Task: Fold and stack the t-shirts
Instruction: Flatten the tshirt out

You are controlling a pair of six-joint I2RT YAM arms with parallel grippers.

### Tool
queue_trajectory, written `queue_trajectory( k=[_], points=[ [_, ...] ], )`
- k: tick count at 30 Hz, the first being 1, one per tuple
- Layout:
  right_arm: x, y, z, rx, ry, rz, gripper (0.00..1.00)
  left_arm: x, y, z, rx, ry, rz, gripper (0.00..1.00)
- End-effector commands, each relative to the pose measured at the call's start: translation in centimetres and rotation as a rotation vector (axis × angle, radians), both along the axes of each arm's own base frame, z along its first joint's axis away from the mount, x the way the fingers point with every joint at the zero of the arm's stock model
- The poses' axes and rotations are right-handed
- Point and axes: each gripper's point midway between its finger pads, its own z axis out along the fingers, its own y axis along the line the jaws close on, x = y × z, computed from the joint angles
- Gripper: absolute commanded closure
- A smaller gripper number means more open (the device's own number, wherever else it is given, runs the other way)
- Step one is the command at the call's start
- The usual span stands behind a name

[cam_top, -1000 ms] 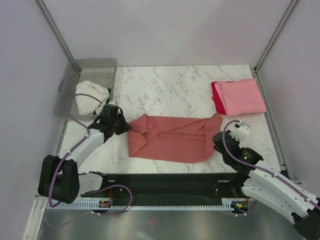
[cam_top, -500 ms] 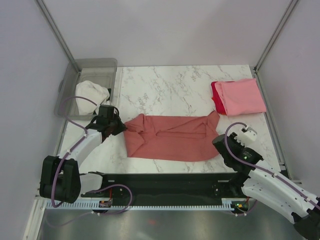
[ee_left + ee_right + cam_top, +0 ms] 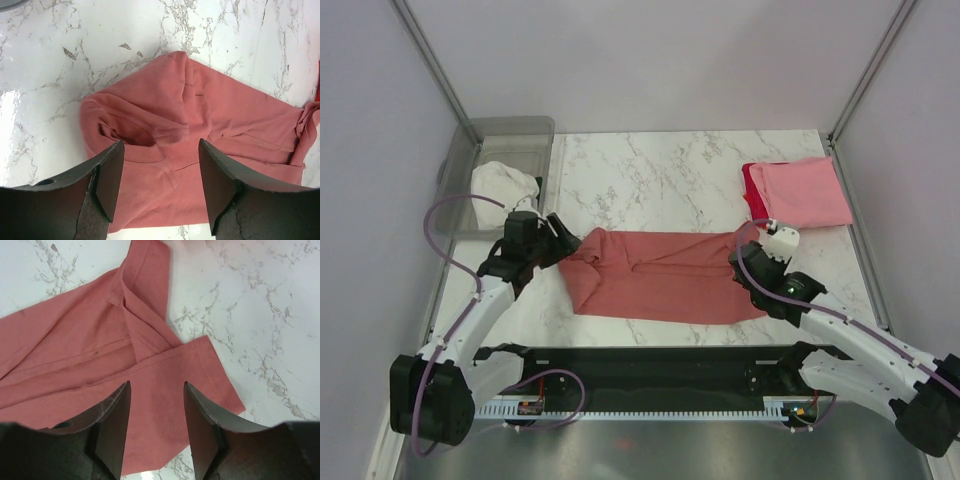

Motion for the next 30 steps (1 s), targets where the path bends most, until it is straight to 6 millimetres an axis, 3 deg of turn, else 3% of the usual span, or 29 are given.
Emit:
queue_trajectory(
  k=[1,6,16,20,30],
  points=[
    [2.0,1.2,0.7,-0.033,0.014,0.043,0.45,0.0,-1.0,2.1,-0.011,-0.057,-0.057,0.32],
    [3.6,-0.6,-2.7,-0.004,0.12,-0.055,0.46,-0.3,-1.5,1.8,-0.014,-0.043,-0.083,0.31],
    [6.1,-4.0,-6.5,0.137,0.194,-0.152,0.47,-0.6,-2.1,-0.3,-0.012,0.0,-0.114,0.32],
    [5.6,-4.4,-8.4,0.149,0.232,-0.168,0.48,-0.6,-2.2,-0.2,-0.015,-0.008,-0.119,0.33],
    [4.4,-4.5,-10.6,0.163,0.269,-0.195,0.53,-0.5,-2.2,-0.2,-0.014,-0.006,-0.119,0.35]
  ],
)
